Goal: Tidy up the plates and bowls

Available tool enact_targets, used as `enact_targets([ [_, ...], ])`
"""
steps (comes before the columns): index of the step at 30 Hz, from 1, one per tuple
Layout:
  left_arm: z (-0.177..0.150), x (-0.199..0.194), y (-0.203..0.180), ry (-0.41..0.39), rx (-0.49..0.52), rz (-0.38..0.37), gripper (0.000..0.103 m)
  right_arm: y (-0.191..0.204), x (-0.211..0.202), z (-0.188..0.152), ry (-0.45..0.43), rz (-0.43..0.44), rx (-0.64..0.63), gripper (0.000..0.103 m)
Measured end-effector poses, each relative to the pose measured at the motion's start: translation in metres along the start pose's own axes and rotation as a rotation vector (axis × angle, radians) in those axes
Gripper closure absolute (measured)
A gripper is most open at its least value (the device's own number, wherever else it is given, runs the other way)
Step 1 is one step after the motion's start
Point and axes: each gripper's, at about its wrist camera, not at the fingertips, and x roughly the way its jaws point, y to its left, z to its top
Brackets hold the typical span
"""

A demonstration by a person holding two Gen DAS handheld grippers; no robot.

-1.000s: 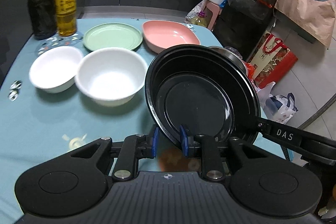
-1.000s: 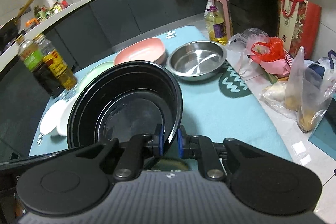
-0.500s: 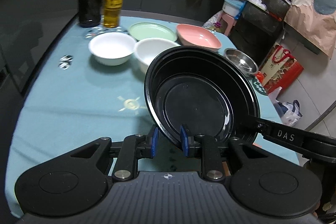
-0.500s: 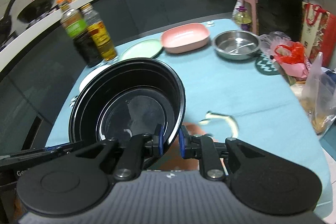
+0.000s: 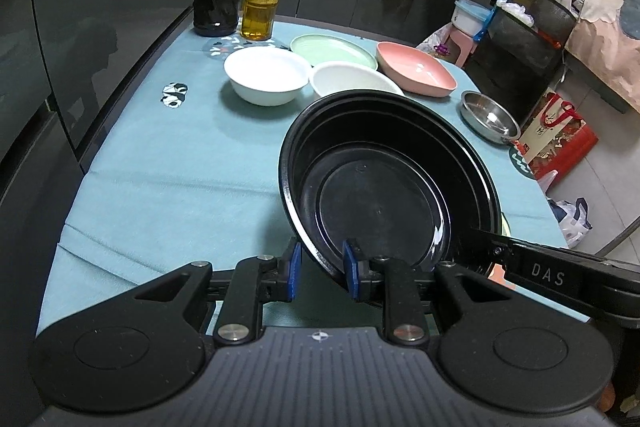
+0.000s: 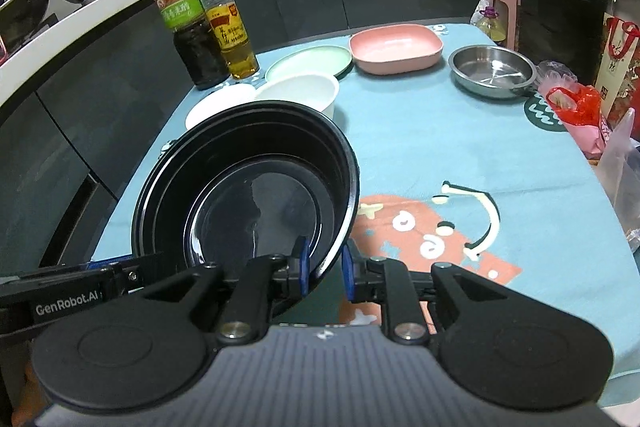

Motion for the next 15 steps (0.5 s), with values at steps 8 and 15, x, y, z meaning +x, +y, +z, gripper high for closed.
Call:
enact_targets([
  [8, 0.000, 0.011, 0.008, 0.027, -0.006, 0.009, 0.083, 0.006, 0.009, -0.001, 0.033, -0.013, -0.008, 0.088],
  [15, 0.001, 0.019, 0.013, 0.051, -0.012, 0.016, 0.082, 0.009, 0.016, 0.001, 0.054, -0.016, -0.017, 0.087],
])
